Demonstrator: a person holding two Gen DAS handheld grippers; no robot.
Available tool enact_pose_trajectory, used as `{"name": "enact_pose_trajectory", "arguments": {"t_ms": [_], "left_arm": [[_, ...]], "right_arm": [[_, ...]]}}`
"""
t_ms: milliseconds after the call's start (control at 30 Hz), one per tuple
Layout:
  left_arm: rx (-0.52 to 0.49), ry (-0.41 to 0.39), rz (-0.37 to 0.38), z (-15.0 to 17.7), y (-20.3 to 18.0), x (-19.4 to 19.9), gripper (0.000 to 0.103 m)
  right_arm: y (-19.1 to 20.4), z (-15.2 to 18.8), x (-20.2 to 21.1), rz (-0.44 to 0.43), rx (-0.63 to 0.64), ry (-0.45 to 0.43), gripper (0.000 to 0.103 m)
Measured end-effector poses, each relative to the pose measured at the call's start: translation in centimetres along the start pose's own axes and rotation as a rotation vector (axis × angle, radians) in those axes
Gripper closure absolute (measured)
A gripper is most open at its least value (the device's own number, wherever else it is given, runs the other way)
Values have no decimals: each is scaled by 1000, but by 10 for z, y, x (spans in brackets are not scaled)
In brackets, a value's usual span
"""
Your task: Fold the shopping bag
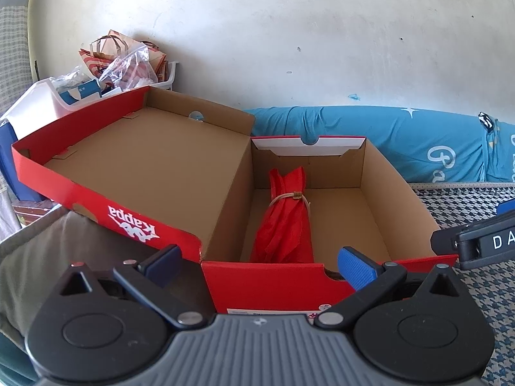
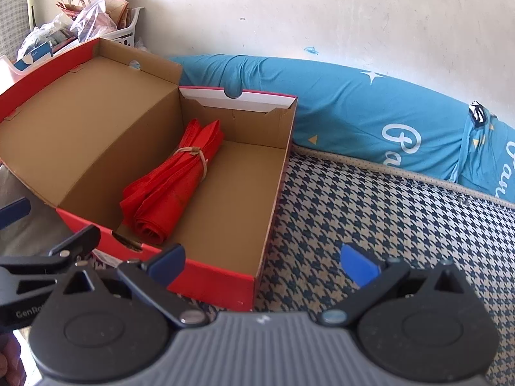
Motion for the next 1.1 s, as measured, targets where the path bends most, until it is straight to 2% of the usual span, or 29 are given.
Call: {"name": "enact_pose_trajectory", "arguments": {"t_ms": [900, 1100], "left_arm": [[42, 45, -31, 4, 2, -8, 0], [153, 13, 30, -1, 9, -3, 0]], "right_arm": [[0, -1, 1, 2, 11, 3, 0], [-1, -2, 2, 7, 7, 0, 0]]}}
Point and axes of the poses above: each gripper's, at about its wrist camera, not at the fingertips, and x roughly against the way its jaws point, y to its left, z to its underside, the point moved 6 cm from there along -x, roughly the way its jaws point, and after that the axes turned 3 degrees about -z, right-handed, at the moved point
